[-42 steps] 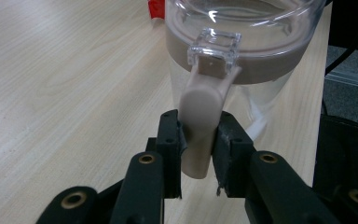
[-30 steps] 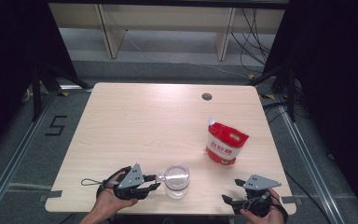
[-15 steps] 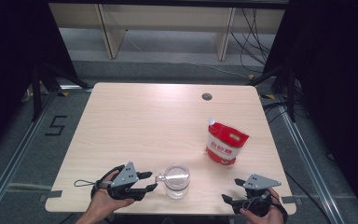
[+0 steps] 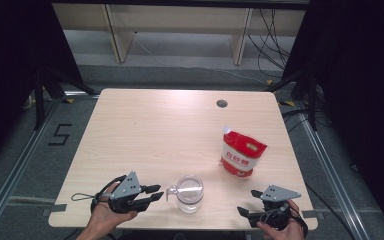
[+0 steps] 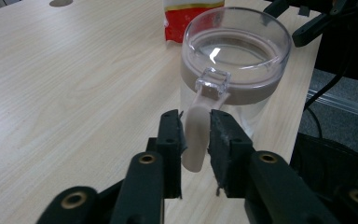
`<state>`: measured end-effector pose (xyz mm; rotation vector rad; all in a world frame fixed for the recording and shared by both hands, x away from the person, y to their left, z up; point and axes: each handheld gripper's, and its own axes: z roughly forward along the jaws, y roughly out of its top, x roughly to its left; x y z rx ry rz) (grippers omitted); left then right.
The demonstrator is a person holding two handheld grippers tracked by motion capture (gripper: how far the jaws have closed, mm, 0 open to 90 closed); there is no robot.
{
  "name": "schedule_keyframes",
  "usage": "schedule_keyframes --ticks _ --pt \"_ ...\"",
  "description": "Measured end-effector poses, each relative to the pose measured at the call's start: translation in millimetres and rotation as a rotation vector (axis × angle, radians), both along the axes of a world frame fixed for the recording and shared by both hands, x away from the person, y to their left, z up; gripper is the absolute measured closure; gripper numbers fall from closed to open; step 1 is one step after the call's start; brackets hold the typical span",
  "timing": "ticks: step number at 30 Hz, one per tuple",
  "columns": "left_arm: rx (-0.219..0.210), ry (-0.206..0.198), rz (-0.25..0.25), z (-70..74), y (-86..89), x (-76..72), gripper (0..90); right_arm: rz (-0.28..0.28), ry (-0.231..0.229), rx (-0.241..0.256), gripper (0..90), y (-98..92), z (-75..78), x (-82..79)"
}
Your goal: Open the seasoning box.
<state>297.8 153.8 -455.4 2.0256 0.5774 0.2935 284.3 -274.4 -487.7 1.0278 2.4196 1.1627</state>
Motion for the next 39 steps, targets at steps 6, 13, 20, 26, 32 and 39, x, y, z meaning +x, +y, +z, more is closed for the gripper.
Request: schedule_keyframes --ticks 6,13,20,26,32,39 --pt "-0.025 -0.031 0.018 5.9 -1.1 -1.8 83.4 0.012 0.008 0.011 23.5 4.2 -0.2 1.2" --pt "-0.061 -0.025 0.014 12.3 -8.4 -0.4 87.0 0.018 0.002 0.021 23.6 7.8 -0.3 2.7" --pt "-0.061 -0.031 0.011 16.8 -17.6 2.5 87.8 0.047 0.001 0.024 24.1 12.5 0.5 2.7" --pt "-0.058 -0.02 -0.01 16.2 -29.4 7.6 88.0 0.063 -0.019 0.046 25.5 18.6 2.7 2.1" --pt "-0.036 -0.026 -0.018 15.4 -30.6 10.6 87.8 0.073 -0.032 0.04 26.0 21.1 3.4 2.0" --pt "-0.036 -0.02 -0.01 14.2 -31.6 9.5 87.2 0.075 -0.029 0.096 32.9 24.3 5.0 -1.6"
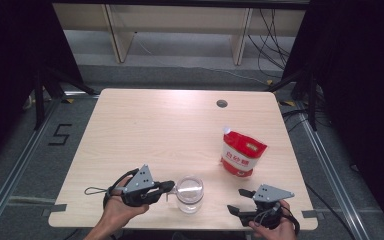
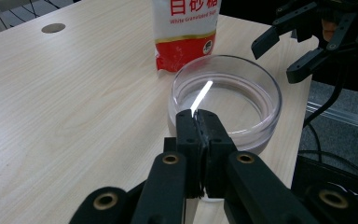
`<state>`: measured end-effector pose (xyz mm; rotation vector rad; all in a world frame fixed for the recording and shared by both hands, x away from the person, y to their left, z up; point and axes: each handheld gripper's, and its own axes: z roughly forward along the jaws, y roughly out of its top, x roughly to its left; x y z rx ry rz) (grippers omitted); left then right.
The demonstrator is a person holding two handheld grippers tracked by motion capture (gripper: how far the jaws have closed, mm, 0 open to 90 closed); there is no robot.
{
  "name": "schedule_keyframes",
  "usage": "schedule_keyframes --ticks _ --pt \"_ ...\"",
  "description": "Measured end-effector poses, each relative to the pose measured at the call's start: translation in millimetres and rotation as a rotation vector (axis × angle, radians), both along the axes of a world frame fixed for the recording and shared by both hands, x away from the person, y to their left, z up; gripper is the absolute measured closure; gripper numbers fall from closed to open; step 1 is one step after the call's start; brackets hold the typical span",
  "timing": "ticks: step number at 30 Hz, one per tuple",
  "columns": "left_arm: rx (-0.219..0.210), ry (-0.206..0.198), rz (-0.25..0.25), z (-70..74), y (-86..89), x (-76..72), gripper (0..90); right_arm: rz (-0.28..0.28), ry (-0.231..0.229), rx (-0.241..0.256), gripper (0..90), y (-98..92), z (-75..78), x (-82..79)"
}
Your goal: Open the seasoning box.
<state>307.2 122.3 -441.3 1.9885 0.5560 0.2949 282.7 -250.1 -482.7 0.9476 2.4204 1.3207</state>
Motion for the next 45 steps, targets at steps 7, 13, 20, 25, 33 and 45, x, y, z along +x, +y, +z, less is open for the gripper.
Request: schedule_keyframes --ticks 7,13,20,25,33,45 --pt "-0.018 0.0 0.001 -1.5 0.8 -0.8 87.0 0.053 -0.075 0.016 48.0 4.1 4.4 0.0" --pt "-0.006 -0.01 0.004 -1.2 1.9 -1.7 86.8 0.075 -0.116 0.049 54.0 16.1 8.3 -0.9" --pt "-0.004 -0.017 0.004 -1.6 1.7 -2.2 86.8 0.136 -0.113 0.035 60.7 27.8 7.8 -1.6" --pt "-0.005 -0.013 0.006 -1.7 1.4 -2.7 86.8 0.142 -0.139 0.033 66.7 31.9 9.5 -2.0" --pt "-0.007 -0.009 0.007 -2.1 1.9 -2.7 86.8 0.146 -0.158 0.044 79.3 38.7 12.0 -1.1" --pt "-0.003 -0.023 -0.007 -2.4 2.0 -3.2 86.8 0.167 -0.16 0.033 88.7 49.5 17.6 0.8"
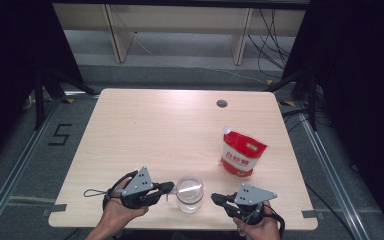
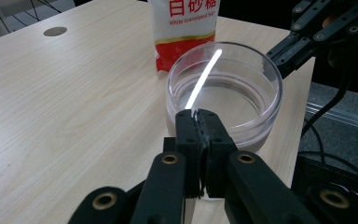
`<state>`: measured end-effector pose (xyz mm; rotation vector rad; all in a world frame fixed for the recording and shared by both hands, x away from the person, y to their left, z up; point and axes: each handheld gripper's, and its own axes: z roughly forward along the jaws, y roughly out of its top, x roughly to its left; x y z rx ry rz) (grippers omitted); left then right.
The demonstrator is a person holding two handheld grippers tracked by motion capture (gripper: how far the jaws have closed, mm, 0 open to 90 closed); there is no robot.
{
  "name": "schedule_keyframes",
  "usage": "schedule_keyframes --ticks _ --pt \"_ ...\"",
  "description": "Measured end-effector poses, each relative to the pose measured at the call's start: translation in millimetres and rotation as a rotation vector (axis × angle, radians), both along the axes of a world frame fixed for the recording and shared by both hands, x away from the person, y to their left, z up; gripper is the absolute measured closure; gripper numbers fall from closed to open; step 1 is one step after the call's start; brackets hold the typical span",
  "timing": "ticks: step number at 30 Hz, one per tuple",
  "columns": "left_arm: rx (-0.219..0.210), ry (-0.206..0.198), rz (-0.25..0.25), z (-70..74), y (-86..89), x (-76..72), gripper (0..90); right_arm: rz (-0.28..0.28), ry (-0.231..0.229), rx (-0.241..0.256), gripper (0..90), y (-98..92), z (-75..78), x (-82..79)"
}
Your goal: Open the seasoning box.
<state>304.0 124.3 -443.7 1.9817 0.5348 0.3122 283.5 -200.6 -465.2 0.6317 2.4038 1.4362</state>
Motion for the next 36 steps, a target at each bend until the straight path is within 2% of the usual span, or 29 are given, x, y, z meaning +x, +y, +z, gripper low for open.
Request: schedule_keyframes --ticks 3,4,6,7,8,10,11,13,16,18,19,21,22,26,28,29,30,31,32,34,35,36 --pt "0.001 -0.004 0.002 -0.2 0.1 -0.4 86.9 -0.001 0.001 -0.005 89.1 4.4 0.9 -0.5" --pt "0.001 -0.004 0.002 -0.2 0.1 -0.4 86.9 0.008 -0.012 -0.008 89.1 5.2 1.6 1.4" --pt "-0.001 0.0 0.0 -0.3 0.6 0.0 87.0 0.0 -0.022 0.001 89.1 7.8 1.3 2.4" --pt "-0.013 0.015 0.014 -0.9 0.1 -1.0 87.1 0.012 -0.012 0.001 89.1 8.2 1.2 3.3" --pt "-0.013 0.015 0.014 -0.9 0.1 -1.0 87.1 0.003 -0.022 -0.01 89.1 8.1 1.5 3.3" --pt "-0.002 -0.001 0.003 -0.5 0.6 -0.4 87.1 0.012 -0.021 -0.004 89.1 9.7 1.5 4.7" --pt "-0.006 0.0 0.006 -0.7 0.5 -0.4 87.1 0.008 -0.034 -0.014 89.1 9.9 2.1 4.9" --pt "-0.011 0.009 0.015 -1.0 0.5 -1.2 87.2 0.003 -0.026 -0.011 89.1 11.5 3.3 5.1" --pt "-0.007 -0.001 0.009 -1.0 0.8 -1.0 87.4 0.002 -0.024 -0.007 89.1 13.0 2.9 5.8" --pt "-0.001 0.004 0.018 -1.1 1.5 -1.1 87.5 0.015 -0.024 -0.008 89.1 15.3 2.9 7.9" --pt "-0.012 0.012 0.019 -1.4 0.9 -1.7 87.5 0.018 -0.037 -0.013 89.1 15.7 3.2 9.1" --pt "-0.009 0.006 0.018 -1.3 1.1 -1.3 87.5 0.009 -0.042 0.006 89.1 17.9 3.6 9.3" --pt "-0.009 0.006 0.018 -1.3 1.1 -1.3 87.5 0.025 -0.037 0.003 89.1 18.4 4.8 9.7" --pt "-0.008 0.004 0.019 -1.2 0.9 -1.5 87.6 0.025 -0.05 0.002 89.1 21.0 7.6 9.3" --pt "-0.008 0.005 0.018 -1.2 0.9 -1.4 87.5 0.013 -0.033 0.007 89.1 21.5 8.1 7.7" --pt "-0.009 0.007 0.018 -1.2 1.1 -1.2 87.5 0.027 -0.055 0.004 89.1 21.9 9.1 9.5" --pt "-0.003 -0.002 0.011 -1.0 1.5 -0.5 87.2 0.026 -0.052 0.004 89.1 21.9 9.4 9.4" --pt "-0.009 0.008 0.021 -1.3 1.1 -1.3 86.6 0.018 -0.061 0.019 89.1 23.0 8.8 9.5" --pt "-0.004 0.002 0.018 -1.0 1.4 -0.8 85.2 0.022 -0.067 0.013 89.1 22.5 9.4 10.1" --pt "0.002 -0.005 0.015 -0.6 2.5 -0.1 77.7 0.017 -0.06 0.018 89.1 23.1 9.4 9.5" --pt "-0.015 0.015 0.024 -1.1 2.7 -0.5 77.7 0.017 -0.042 0.011 89.1 22.7 10.5 8.7" --pt "-0.012 0.019 0.022 -0.9 3.7 -0.5 69.1 0.018 -0.043 0.022 89.0 24.2 10.7 8.4"
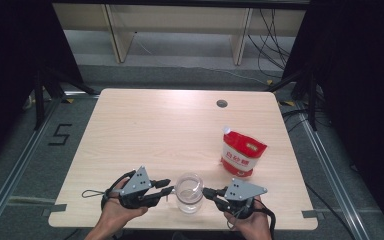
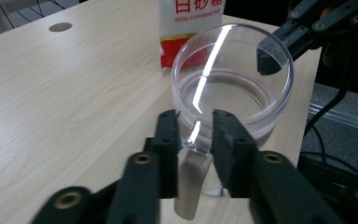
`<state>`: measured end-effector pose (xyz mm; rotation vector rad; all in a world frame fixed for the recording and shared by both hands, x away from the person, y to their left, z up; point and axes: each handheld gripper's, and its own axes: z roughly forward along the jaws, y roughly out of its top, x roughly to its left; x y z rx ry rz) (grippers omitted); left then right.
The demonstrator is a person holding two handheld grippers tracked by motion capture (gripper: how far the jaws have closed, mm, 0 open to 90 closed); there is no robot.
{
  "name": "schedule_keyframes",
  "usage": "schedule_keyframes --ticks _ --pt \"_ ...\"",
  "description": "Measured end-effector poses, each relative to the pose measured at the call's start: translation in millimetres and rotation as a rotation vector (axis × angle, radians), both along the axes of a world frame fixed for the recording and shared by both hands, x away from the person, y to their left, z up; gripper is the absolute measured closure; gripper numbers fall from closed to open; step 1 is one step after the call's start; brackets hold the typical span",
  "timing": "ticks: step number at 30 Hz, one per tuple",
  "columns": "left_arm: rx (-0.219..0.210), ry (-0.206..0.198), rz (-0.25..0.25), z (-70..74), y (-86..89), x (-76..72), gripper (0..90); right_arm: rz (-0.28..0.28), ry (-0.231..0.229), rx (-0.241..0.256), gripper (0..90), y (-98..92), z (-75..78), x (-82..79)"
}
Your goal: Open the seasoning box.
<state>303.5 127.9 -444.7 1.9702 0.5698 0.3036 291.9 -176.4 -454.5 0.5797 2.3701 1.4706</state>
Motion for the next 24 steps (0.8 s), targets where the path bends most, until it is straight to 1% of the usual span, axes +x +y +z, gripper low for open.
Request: schedule_keyframes --ticks 1,3,4,5,6,7,8,9,10,11,12,13,14,15,16,17,19,22,23,24 --pt "0.018 -0.006 0.005 -0.3 2.1 -1.6 65.0 0.008 -0.025 0.002 88.7 1.0 0.1 1.0" --pt "0.021 0.014 0.016 -2.3 4.9 -3.2 54.8 0.017 -0.022 -0.012 88.6 1.0 1.4 0.9" --pt "0.021 0.014 0.016 -2.3 4.9 -3.2 51.7 0.017 -0.022 -0.012 88.6 1.0 1.4 0.9" --pt "0.005 0.034 0.022 -5.0 6.4 -3.4 51.7 0.016 -0.021 -0.007 88.4 1.2 1.8 0.6" --pt "0.012 0.039 0.03 -6.4 8.1 -3.8 47.7 0.011 -0.019 -0.005 88.2 1.1 2.4 0.3" --pt "0.004 0.047 0.045 -9.2 10.3 -3.9 41.9 0.016 -0.027 -0.004 88.1 1.4 2.7 0.8" --pt "0.005 0.049 0.034 -10.6 12.8 -2.2 38.1 0.019 -0.028 -0.003 87.9 1.6 3.1 0.8" --pt "-0.01 0.089 0.06 -12.3 14.1 -3.7 34.6 0.003 -0.029 0.012 87.6 2.6 2.6 -0.1" --pt "-0.01 0.089 0.06 -12.3 14.1 -3.7 32.4 0.02 -0.026 -0.001 87.4 2.2 3.6 0.2" --pt "-0.009 0.097 0.066 -15.1 18.4 -4.6 32.3 0.02 -0.031 0.001 87.2 2.8 3.8 0.3" --pt "-0.009 0.097 0.066 -15.1 18.4 -4.6 31.6 0.02 -0.031 0.001 87.2 2.8 3.8 0.3" --pt "-0.009 0.087 0.06 -17.1 20.5 -4.9 31.6 0.02 -0.022 0.0 87.0 3.0 4.3 -0.5" --pt "0.001 0.082 0.066 -18.1 21.8 -5.8 29.6 0.022 -0.037 0.003 86.9 3.3 4.7 -0.2" --pt "-0.003 0.093 0.08 -20.0 22.2 -7.4 27.8 0.03 -0.031 0.006 86.4 3.8 4.9 -0.5" --pt "-0.005 0.085 0.084 -21.6 22.3 -7.1 23.2 0.026 -0.033 0.01 85.9 4.6 5.7 -0.9" --pt "0.017 0.096 0.093 -23.4 24.5 -8.6 20.8 0.03 -0.033 0.025 85.9 6.4 5.2 -0.9" --pt "0.017 0.108 0.096 -26.2 25.5 -9.7 17.5 0.023 -0.038 0.02 85.7 8.3 5.6 -1.7" --pt "0.026 0.096 0.107 -29.9 26.0 -12.2 16.8 0.034 -0.038 0.019 85.7 10.4 6.4 -2.1" --pt "0.04 0.096 0.094 -30.4 27.1 -12.0 16.7 0.032 -0.04 0.025 85.6 11.4 6.5 -2.7" --pt "0.04 0.096 0.094 -30.4 27.1 -12.0 16.6 0.032 -0.04 0.025 85.6 11.4 6.5 -2.7"
